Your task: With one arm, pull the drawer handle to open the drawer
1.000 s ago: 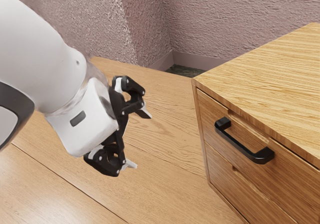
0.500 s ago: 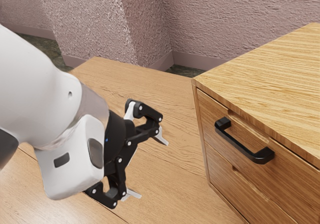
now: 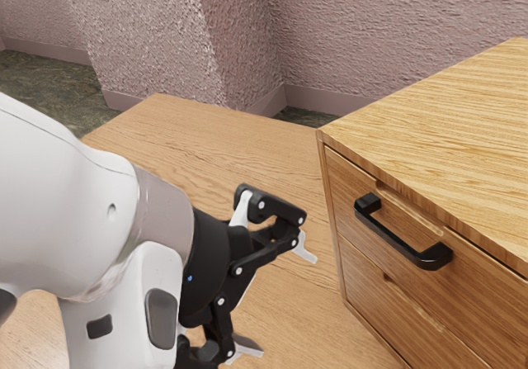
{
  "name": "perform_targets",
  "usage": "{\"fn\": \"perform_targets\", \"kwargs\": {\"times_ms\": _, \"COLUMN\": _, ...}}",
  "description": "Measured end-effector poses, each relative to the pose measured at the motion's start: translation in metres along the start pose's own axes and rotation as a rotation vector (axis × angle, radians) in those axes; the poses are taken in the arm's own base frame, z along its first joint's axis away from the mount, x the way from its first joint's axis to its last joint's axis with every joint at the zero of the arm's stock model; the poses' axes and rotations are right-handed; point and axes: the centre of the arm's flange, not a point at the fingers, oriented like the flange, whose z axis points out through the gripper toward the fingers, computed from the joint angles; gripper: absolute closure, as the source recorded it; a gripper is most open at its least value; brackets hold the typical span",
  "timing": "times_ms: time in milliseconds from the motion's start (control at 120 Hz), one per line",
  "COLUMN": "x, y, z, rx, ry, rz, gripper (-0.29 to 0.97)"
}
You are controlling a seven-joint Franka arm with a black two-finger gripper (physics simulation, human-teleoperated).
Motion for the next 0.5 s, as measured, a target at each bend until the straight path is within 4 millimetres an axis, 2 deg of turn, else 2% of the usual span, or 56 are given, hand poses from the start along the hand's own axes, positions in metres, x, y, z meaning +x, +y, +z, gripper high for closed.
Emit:
{"fn": "perform_targets", "kwargs": {"times_ms": 167, "x": 0.0, "y": -0.002, "z": 0.001, "rx": 0.008, "ry": 0.006, "rz": -0.01, "gripper": 0.0}}
{"fn": "perform_targets", "kwargs": {"times_ms": 242, "x": -0.02, "y": -0.012, "z": 0.0, "rx": 0.014, "ry": 0.013, "rz": -0.057, "gripper": 0.0}}
{"fn": "perform_targets", "kwargs": {"times_ms": 300, "x": -0.027, "y": -0.019, "z": 0.003, "rx": 0.016, "ry": 0.019, "rz": -0.075, "gripper": 0.0}}
{"fn": "perform_targets", "kwargs": {"times_ms": 500, "x": -0.011, "y": -0.032, "z": 0.034, "rx": -0.017, "ry": 0.026, "rz": -0.06, "gripper": 0.0}}
